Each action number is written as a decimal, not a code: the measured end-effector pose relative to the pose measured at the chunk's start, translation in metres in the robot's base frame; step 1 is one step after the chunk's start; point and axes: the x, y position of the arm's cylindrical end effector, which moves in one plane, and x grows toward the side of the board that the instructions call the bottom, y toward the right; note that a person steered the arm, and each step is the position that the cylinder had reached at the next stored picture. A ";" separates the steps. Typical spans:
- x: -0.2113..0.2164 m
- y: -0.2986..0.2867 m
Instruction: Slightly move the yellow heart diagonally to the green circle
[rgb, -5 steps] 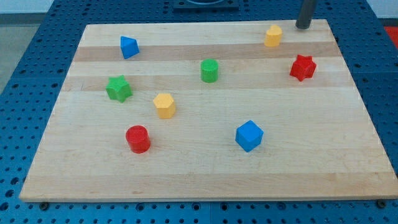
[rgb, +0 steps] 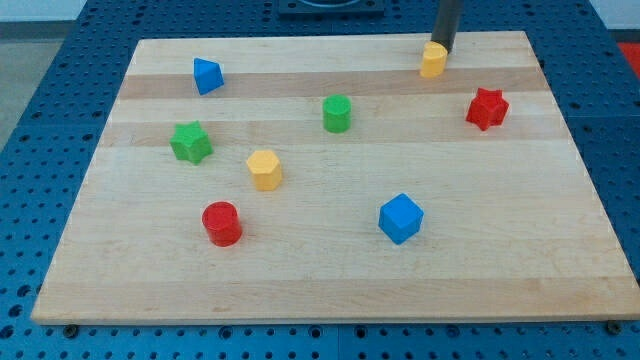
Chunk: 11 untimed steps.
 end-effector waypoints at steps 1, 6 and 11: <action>0.001 0.000; 0.021 -0.058; 0.028 -0.042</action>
